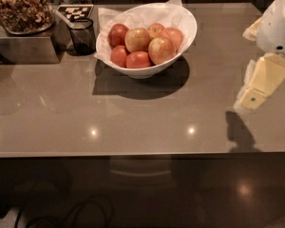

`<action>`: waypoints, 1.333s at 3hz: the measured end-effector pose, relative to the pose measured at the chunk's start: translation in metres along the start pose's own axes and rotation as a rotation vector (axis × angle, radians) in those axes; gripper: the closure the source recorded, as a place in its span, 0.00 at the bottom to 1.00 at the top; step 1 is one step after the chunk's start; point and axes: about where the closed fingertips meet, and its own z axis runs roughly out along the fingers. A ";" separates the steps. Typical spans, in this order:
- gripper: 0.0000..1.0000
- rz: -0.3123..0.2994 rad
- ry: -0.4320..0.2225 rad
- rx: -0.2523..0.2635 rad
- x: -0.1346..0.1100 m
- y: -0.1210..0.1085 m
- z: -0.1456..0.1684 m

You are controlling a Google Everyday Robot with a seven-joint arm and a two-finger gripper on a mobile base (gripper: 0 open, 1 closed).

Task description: Pick apple from white bowl

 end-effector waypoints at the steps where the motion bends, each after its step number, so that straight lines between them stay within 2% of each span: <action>1: 0.00 0.203 -0.180 0.042 -0.005 -0.035 0.004; 2: 0.00 0.315 -0.371 0.055 -0.028 -0.072 0.008; 3: 0.00 0.314 -0.386 0.053 -0.034 -0.072 0.007; 4: 0.00 0.346 -0.391 0.068 -0.033 -0.070 0.014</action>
Offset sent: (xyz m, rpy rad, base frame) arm 0.1258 0.0010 0.0390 0.6730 -0.1943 -0.3091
